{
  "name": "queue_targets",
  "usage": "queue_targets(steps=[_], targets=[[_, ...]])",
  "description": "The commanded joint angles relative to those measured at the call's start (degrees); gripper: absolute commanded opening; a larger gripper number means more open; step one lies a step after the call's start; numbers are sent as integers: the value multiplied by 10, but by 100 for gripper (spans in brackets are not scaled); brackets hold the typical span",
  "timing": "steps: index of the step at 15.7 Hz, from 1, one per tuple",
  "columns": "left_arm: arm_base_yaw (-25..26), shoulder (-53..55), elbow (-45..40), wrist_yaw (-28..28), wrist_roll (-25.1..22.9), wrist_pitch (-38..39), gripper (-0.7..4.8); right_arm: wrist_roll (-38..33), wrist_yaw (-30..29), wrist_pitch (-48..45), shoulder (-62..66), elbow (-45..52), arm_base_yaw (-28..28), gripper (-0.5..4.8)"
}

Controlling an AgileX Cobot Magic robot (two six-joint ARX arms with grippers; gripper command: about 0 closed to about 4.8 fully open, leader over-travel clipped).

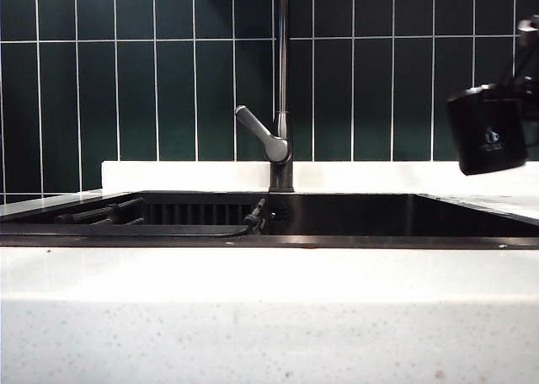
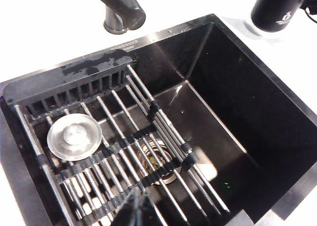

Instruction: Pick up the mug next to the sink, go to the faucet to get some water, pour the water into the sink, and finally put the mug back to its place.

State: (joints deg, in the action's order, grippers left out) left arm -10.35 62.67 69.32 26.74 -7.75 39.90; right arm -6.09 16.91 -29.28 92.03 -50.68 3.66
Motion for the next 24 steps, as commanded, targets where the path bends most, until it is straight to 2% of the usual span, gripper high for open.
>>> queue_targets(steps=[1, 4, 7, 9, 10, 12, 14, 19, 20, 21, 22, 24], targets=[[0, -3, 1, 0, -4, -3, -6, -19, -26, -15, -7, 1, 4, -1], [0, -2, 1, 0, -6, -3, -6, -41, -39, 5, -5, 1, 2, -1], [0, -3, 1, 0, -6, 1, -6, -48, -6, 36, -1, 1, 3, -1], [0, -3, 1, 0, -6, 2, -6, -49, -25, 57, 11, 1, 3, 0], [0, -3, 1, 1, -6, 4, -6, -49, -37, 69, 13, 2, 3, 23], [0, -3, 1, 1, -9, 8, -6, -49, -37, 77, 12, 2, 3, 122], [0, -3, 1, 3, -9, 8, -6, -48, -37, 121, 4, 0, 3, 185], [0, -3, 1, 4, -10, 10, -6, -42, -38, 189, -37, 1, 3, 173], [0, -3, 1, 4, -15, 13, -6, -42, -38, 203, -49, 1, 3, 163], [0, -3, 1, 2, -19, 19, -6, -38, -38, 228, -71, 1, 3, 112], [0, -4, 1, 2, -20, 24, -6, -19, -38, 235, -87, 1, 3, 83], [0, -5, 1, 3, -42, 40, -5, 17, -38, 240, -124, 1, 2, 83]])
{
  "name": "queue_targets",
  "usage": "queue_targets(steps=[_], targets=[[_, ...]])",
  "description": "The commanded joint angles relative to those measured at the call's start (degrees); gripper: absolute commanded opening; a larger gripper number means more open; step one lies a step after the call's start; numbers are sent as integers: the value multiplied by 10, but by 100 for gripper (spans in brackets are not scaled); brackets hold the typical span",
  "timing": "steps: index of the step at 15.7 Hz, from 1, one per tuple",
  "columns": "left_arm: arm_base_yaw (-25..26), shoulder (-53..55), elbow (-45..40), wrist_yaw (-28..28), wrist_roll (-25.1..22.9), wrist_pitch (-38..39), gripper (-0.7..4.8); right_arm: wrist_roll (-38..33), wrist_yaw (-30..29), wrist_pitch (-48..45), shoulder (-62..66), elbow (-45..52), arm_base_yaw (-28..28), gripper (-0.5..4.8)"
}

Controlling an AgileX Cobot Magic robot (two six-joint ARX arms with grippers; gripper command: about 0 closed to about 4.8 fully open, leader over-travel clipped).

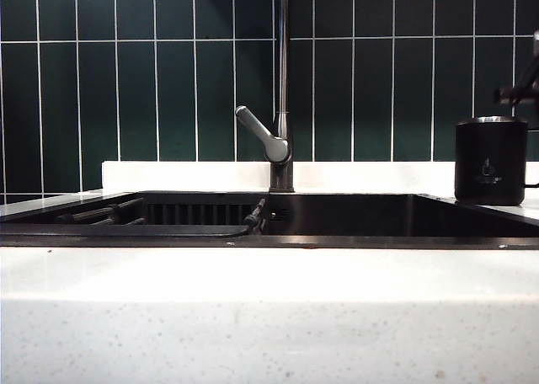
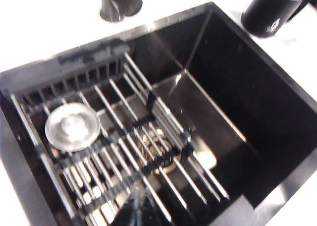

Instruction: Pick up the mug next to the sink, go to the faucet to get some water, pour the water into the sink, and finally put the mug back to its place.

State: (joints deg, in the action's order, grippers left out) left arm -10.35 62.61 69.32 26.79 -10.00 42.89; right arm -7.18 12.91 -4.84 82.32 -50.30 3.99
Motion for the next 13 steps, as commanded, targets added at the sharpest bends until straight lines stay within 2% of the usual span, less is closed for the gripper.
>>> queue_targets(steps=[1, 5, 8, 9, 11, 13], targets=[[0, -2, 1, 2, -17, 12, -6, 27, -1, 9, -50, -3, -1, 83], [0, -2, 1, 4, -16, 14, -6, 27, -15, 59, -74, -3, -4, 84], [0, 0, 1, 4, -15, 4, -6, 27, -55, 108, -76, -3, -14, 84], [0, 1, 1, 3, 9, -6, -6, 27, -56, 111, -85, -3, -26, 82], [0, 3, 1, 3, 21, -7, -6, 28, -80, 124, -111, -3, -36, 48], [0, 1, 1, -1, 21, 3, -6, 31, -94, 141, -144, -3, -46, 38]])
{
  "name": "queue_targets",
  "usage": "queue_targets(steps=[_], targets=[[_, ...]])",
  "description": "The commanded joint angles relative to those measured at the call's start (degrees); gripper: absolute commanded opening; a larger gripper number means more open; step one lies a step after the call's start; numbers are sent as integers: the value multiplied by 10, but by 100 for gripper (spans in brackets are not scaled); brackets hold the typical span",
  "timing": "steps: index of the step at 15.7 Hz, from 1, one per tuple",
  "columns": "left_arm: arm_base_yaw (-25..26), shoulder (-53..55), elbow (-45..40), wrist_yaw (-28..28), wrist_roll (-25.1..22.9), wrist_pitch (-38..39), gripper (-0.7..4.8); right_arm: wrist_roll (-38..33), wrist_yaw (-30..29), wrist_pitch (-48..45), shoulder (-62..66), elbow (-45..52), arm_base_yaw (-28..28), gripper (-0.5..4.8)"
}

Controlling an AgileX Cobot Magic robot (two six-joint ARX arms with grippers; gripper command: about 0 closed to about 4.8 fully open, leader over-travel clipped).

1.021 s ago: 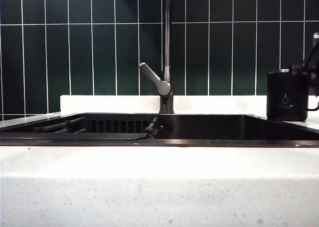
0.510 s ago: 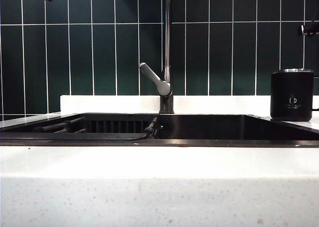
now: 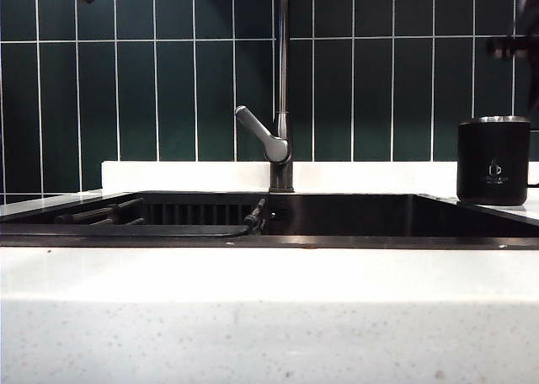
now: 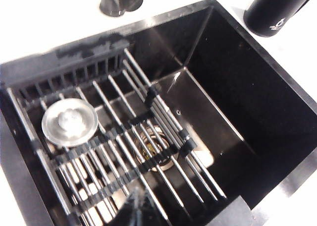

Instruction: Pick up the mug next to the sink, go to the faucet to get some water, pour the water into the sink, and finally put the mug back to its place.

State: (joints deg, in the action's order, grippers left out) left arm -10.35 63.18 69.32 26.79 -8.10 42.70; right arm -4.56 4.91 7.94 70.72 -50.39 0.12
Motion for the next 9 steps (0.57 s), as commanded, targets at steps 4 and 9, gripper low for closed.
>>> queue_targets(steps=[4, 9], targets=[[-1, -33, 0, -113, 30, 29, -6, 18, -16, 46, -140, 15, -9, 21], [-1, -174, -110, -202, 63, -30, -6, 18, 31, 58, -280, 89, -9, 22]])
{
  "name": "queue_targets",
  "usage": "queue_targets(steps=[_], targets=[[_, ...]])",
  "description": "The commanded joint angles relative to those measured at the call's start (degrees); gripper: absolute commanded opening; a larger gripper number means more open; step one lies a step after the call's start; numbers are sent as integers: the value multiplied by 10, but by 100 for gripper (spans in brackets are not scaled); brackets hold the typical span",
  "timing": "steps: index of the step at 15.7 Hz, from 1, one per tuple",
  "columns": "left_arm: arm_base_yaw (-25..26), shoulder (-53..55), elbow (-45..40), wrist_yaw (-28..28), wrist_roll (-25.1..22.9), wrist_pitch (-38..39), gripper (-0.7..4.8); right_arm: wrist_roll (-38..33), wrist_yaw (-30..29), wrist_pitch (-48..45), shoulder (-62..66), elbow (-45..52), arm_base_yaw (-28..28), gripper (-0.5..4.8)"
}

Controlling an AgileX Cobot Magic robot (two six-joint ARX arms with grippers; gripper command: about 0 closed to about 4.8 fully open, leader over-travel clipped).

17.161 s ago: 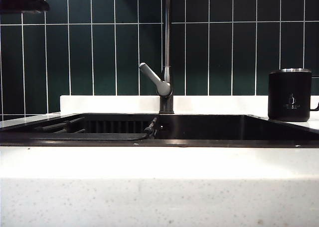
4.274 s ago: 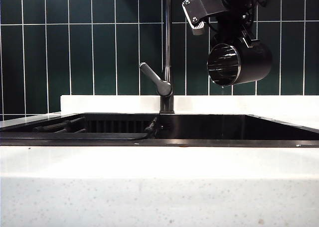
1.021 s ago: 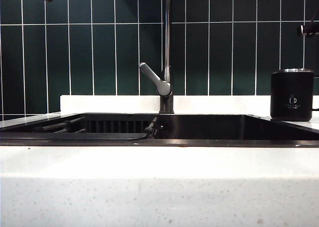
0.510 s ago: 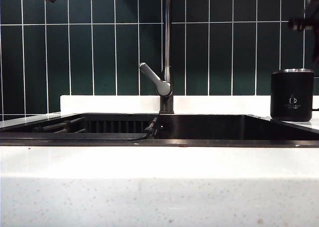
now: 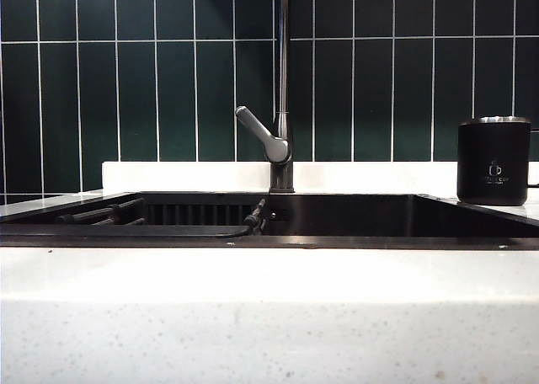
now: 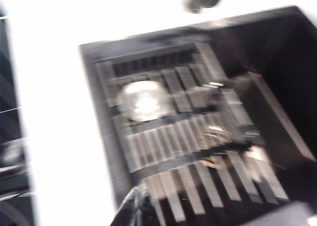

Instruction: Pick up the mug next to the sink, go to the faucet to get some water, pour the water into the sink, and finally put the mug back to its place.

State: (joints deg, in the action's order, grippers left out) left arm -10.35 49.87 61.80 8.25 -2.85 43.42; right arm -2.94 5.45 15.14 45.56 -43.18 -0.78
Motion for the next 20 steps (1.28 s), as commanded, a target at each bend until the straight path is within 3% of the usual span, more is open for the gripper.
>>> queue_targets(steps=[1, 6, 11, 15, 20], targets=[[-1, -65, -58, -16, 14, -46, -6, 0, 26, -19, -43, 30, 0, 22], [-1, -146, -178, -15, 46, -89, -6, -3, 26, -23, -136, 110, -3, 22], [-1, -215, -296, -15, 90, -193, -6, 0, 23, -38, -276, 202, -16, 22], [-1, -248, -341, -21, 94, -205, -6, 0, 23, -35, -392, 266, -16, 22], [-1, -271, -356, -18, 119, -208, -6, 0, 23, -2, -442, 275, -17, 41]])
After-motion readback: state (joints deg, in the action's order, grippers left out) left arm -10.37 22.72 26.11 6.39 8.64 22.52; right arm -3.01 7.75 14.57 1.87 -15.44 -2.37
